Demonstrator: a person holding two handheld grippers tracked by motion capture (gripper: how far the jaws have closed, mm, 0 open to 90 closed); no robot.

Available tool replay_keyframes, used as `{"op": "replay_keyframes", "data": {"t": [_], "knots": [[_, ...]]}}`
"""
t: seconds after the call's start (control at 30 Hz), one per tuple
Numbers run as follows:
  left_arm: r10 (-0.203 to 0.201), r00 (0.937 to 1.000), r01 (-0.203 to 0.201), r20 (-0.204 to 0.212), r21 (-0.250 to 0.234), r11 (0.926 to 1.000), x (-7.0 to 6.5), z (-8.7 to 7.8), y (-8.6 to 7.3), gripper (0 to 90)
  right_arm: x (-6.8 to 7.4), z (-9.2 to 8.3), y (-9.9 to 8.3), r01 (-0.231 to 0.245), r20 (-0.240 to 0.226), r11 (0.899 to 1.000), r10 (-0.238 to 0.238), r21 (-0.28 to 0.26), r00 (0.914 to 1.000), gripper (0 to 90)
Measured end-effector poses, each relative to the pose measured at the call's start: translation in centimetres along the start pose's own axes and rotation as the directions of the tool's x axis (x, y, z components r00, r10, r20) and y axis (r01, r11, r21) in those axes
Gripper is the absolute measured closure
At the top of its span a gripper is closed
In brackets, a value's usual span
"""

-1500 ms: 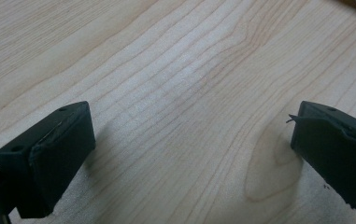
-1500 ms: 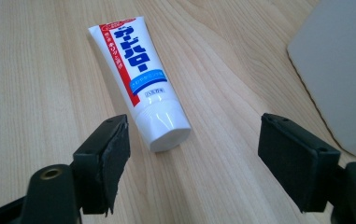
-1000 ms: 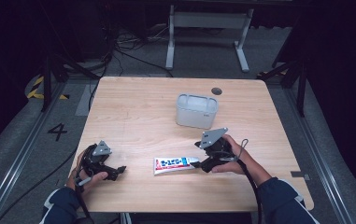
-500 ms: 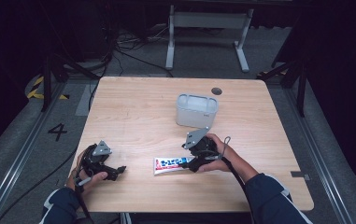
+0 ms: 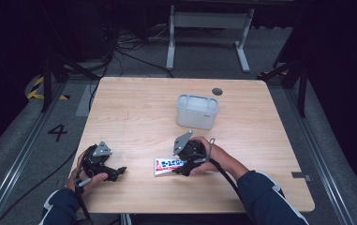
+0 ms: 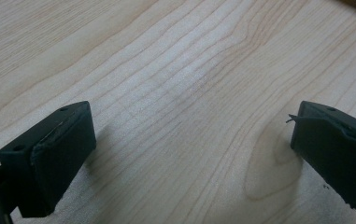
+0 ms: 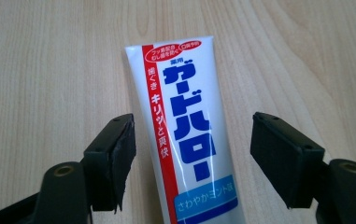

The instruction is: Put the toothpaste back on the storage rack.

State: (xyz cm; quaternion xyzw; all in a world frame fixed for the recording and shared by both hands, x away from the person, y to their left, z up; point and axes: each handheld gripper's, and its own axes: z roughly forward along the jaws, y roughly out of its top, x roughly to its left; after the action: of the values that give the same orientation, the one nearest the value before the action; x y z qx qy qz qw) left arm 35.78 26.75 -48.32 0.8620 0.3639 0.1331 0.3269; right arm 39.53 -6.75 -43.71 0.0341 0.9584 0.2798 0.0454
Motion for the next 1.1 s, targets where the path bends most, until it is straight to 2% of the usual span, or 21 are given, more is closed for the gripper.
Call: {"op": "replay_keyframes", "data": {"t": [0.17,0.33,0.47,0.57,0.7,0.9,0.93,1.03,1.1], "knots": [[0.0,1.0,0.0,0.0,0.0,1.0,0.0,0.0,0.0,0.5,-0.3,0.9,0.3,0.003,-0.01,0.999,-0.002,0.045,0.9999,32.7],[0.0,1.0,0.0,0.001,0.001,1.0,0.0,0.0,0.0,0.5,0.0,1.8,0.9,0.024,-0.034,0.992,-0.02,0.125,0.9992,30.3],[-0.001,1.0,0.001,0.001,0.001,1.0,0.0,0.0,0.0,0.5,0.0,2.5,1.1,0.038,-0.063,0.986,-0.028,0.165,0.9976,29.5],[0.0,1.0,0.0,0.001,0.001,1.0,0.0,0.0,0.0,0.5,-0.1,2.7,1.3,0.031,-0.081,0.986,-0.018,0.163,0.9966,29.7],[0.0,1.0,0.0,0.001,0.001,1.0,0.0,0.0,0.0,0.5,-0.6,2.9,1.8,0.004,-0.071,0.988,0.006,0.152,0.9975,41.9],[-0.001,1.0,0.001,0.004,0.001,1.0,0.0,0.0,0.0,0.3,-0.6,2.9,2.1,0.001,-0.067,0.985,0.011,0.174,0.9977,44.7],[0.0,1.0,0.0,0.003,0.001,1.0,0.0,0.0,0.0,0.3,-0.5,2.8,2.1,0.007,-0.064,0.984,0.004,0.18,0.9979,49.5],[-0.001,1.0,0.001,0.003,0.001,1.0,0.0,0.0,0.0,0.3,-0.5,2.6,2.1,0.023,-0.04,0.988,-0.017,0.155,0.9991,58.6],[0.0,1.0,0.0,0.003,0.001,1.0,0.0,0.0,0.0,0.3,-0.4,2.3,1.9,0.015,-0.01,0.991,-0.013,0.131,0.9999,62.1]]}}
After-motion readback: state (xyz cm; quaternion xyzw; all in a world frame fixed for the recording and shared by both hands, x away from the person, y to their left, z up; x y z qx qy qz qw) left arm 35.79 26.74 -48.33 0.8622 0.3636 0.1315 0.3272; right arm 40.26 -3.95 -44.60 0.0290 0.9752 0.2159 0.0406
